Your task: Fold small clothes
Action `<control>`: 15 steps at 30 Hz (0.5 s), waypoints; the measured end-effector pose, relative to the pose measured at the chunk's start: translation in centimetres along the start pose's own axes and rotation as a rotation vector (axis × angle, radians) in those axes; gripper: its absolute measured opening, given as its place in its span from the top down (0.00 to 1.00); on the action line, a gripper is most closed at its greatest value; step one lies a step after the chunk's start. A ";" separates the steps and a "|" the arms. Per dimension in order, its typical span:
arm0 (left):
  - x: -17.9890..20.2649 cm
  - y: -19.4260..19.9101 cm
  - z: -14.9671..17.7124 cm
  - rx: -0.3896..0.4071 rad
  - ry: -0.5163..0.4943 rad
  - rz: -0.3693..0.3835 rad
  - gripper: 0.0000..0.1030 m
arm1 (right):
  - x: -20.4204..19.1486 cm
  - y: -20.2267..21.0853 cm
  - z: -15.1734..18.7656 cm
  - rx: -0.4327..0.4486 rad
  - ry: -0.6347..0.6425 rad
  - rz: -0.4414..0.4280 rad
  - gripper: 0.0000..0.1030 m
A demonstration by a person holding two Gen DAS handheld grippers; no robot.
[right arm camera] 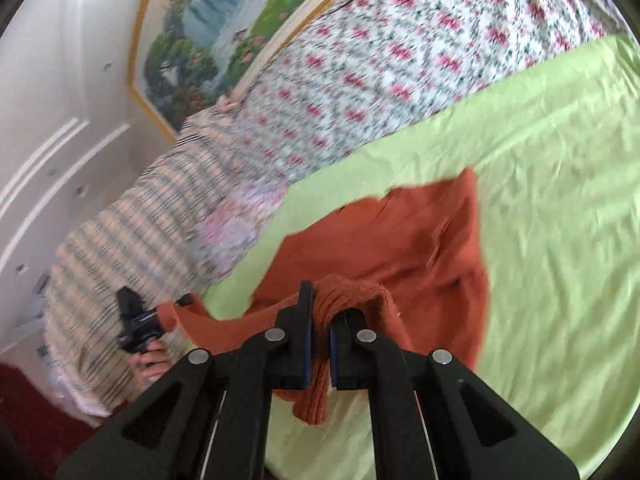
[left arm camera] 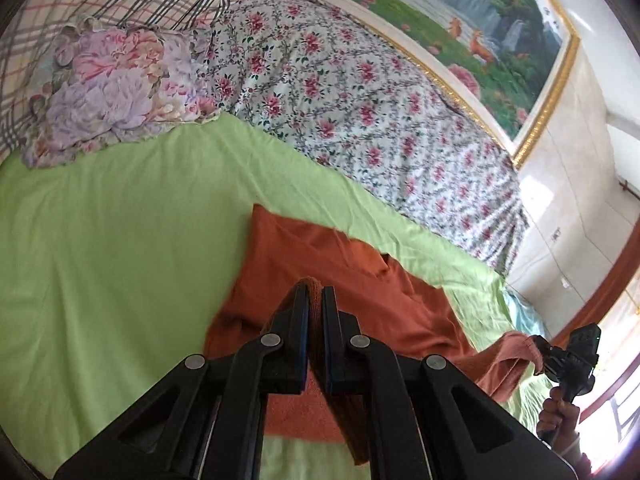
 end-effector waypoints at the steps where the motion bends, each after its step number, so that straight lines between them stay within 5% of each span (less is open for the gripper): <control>1: 0.0 -1.6 -0.5 -0.002 -0.008 -0.014 0.97 | 0.6 -1.2 -1.0 0.004 0.004 0.019 0.93; 8: -0.6 -12.0 -2.1 -0.076 -0.023 -0.091 0.97 | 6.5 -9.3 -4.8 -0.036 -0.016 0.184 0.93; 15: -3.4 -19.0 -2.0 -0.134 0.017 -0.147 0.96 | 11.2 -13.9 -5.3 -0.088 -0.059 0.272 0.93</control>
Point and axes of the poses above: each gripper's, at about its wrist camera, not at the fingertips, and y roughly against the way its jaws point, x to its right, z to its underside, the point moved 4 cm from there along -y, roughly the way its jaws point, and after that the axes turned 13 degrees about x, right-handed, at the moved point
